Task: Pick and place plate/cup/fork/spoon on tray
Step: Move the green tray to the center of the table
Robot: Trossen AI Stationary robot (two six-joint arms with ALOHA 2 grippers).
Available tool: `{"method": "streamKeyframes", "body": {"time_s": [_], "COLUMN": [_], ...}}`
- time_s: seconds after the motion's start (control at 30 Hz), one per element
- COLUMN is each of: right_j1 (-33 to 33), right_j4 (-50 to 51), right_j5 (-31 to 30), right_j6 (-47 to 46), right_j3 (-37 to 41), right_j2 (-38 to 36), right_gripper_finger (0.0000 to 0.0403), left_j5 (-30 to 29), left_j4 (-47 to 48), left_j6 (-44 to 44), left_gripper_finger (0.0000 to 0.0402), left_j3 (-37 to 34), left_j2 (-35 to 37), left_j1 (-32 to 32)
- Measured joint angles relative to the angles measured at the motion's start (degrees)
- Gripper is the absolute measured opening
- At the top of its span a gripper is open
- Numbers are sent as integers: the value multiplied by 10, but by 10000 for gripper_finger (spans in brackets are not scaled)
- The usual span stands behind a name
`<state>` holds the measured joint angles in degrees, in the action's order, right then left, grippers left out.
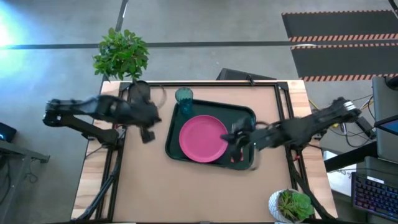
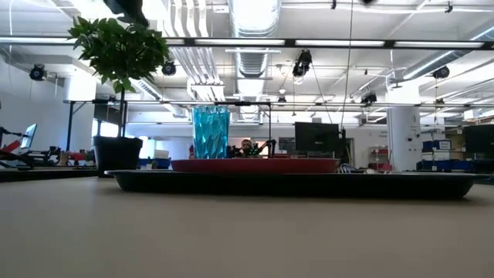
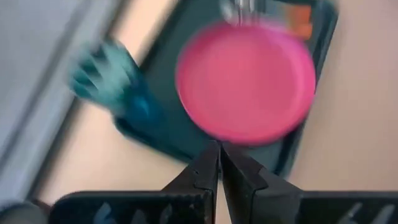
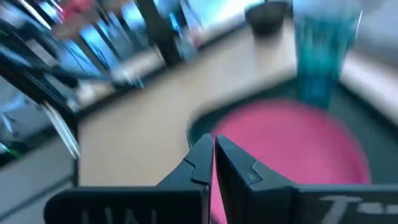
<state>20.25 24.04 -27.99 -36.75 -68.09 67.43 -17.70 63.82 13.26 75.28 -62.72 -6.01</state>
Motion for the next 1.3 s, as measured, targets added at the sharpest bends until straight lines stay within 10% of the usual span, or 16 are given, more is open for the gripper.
{"method": "streamKeyframes", "body": {"time_s": [0.47,1.3], "right_j1": [0,0], "right_j4": [49,63], "right_j5": [-20,-16], "right_j6": [178,175], "right_j3": [-83,-82], "right_j2": [-105,-123], "right_gripper_finger": [8,8], "left_j5": [91,172], "left_j4": [-249,-338], "left_j6": [134,177], "left_gripper_finger": [0,0], "left_j3": [-267,-292], "left_j2": [-86,-274], "left_j1": [-23,-51]}}
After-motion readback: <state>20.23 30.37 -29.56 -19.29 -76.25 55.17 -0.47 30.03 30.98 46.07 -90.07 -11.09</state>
